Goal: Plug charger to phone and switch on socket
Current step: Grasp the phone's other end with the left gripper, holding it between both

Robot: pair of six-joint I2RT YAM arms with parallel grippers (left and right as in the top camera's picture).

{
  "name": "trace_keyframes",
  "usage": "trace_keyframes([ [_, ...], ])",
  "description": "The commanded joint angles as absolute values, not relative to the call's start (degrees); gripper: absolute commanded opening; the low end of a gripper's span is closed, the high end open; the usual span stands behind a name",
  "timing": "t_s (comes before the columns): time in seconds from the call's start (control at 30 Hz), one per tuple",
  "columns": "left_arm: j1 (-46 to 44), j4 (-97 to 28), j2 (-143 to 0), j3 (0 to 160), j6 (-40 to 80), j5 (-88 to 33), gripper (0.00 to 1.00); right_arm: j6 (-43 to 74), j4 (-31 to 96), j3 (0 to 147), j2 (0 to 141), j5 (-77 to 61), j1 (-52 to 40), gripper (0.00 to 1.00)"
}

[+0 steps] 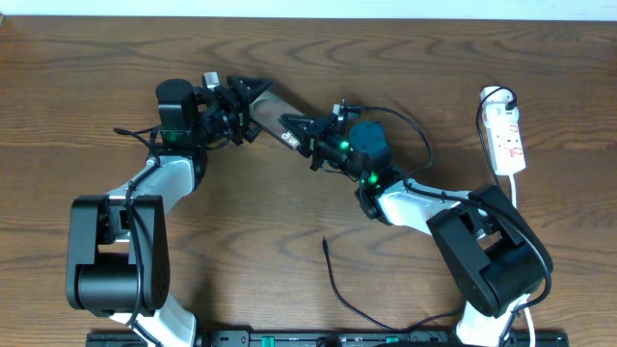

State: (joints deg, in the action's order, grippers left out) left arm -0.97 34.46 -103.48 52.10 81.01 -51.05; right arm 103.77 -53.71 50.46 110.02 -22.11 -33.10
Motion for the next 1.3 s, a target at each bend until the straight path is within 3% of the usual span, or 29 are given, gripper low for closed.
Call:
trace_keyframes([
  [0.0, -1.1, 34.5, -102.7, 52.0, 80.4, -48.9, 0.8, 99.9, -54.6, 51.0, 109.6, -18.9, -33.6, 0.01],
  [0.1, -1.1, 34.5, -102.7, 52.0, 80.4, -47.7, 0.79, 100.0, -54.7, 51.0, 109.6, -18.6, -33.8, 0.01],
  [0.2, -1.1, 34.5, -102.7, 52.0, 80.4, -46.8, 0.72, 100.8, -54.6, 51.0, 109.6, -17.9, -34.0, 0.01],
  [1.0, -1.1, 34.5, -102.7, 52.0, 79.3, -45.8, 0.72, 106.7, -54.2, 51.0, 109.6, -14.5, -36.5, 0.01],
  [1.27, -1.1, 34.5, -102.7, 52.0, 79.1, -45.8, 0.35, 106.7, -54.2, 51.0, 109.6, -14.4, -36.6, 0.01],
])
